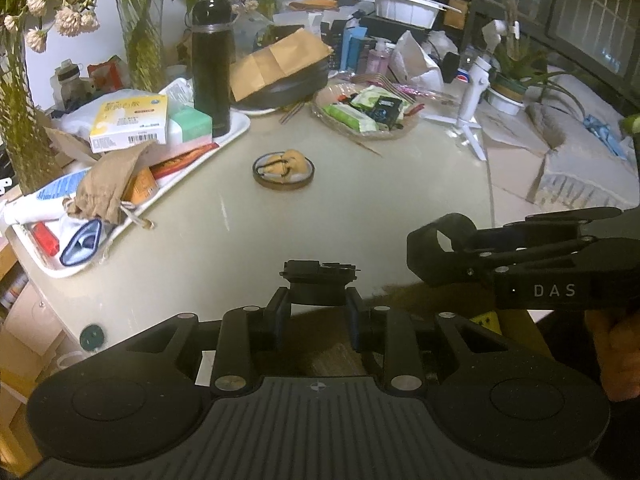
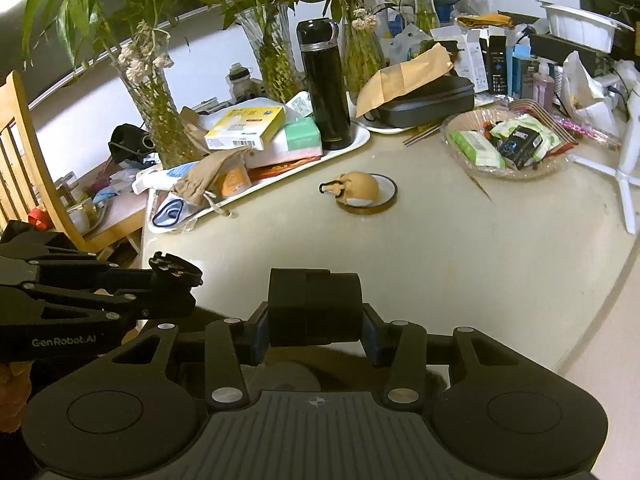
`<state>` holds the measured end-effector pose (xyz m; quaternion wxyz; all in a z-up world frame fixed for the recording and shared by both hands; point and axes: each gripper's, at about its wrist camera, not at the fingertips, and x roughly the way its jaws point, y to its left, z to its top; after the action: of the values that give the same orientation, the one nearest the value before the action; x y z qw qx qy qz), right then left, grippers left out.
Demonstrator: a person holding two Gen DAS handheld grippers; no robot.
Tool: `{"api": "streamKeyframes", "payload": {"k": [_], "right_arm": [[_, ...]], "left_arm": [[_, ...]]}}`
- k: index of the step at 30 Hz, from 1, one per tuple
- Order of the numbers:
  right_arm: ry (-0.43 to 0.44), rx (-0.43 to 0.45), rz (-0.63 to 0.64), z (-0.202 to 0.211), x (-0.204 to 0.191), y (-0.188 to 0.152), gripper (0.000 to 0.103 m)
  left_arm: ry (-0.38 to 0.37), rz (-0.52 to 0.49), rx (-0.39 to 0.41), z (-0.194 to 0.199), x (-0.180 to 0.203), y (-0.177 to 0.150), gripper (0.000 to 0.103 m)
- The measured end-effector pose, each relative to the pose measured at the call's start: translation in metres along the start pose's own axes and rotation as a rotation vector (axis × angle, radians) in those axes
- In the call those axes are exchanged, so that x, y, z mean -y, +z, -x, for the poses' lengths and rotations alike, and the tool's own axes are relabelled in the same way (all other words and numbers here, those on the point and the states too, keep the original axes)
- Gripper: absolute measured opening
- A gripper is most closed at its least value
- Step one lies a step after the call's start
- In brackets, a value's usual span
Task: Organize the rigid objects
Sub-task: 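Carry the plug in the left tool while the right tool carries the cylinder toward the box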
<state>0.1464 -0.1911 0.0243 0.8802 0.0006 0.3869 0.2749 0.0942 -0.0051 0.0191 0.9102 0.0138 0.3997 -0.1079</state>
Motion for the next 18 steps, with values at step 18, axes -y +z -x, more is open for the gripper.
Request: {"api": "streamKeyframes", "payload": {"k": [18], "right_arm": [[0.028, -0.029, 0.003, 0.025, -0.021, -0.039, 0.048]], "left_arm": [[-0.005, 0.031, -0.043, 0.013, 0.006, -0.029, 0.029]]}}
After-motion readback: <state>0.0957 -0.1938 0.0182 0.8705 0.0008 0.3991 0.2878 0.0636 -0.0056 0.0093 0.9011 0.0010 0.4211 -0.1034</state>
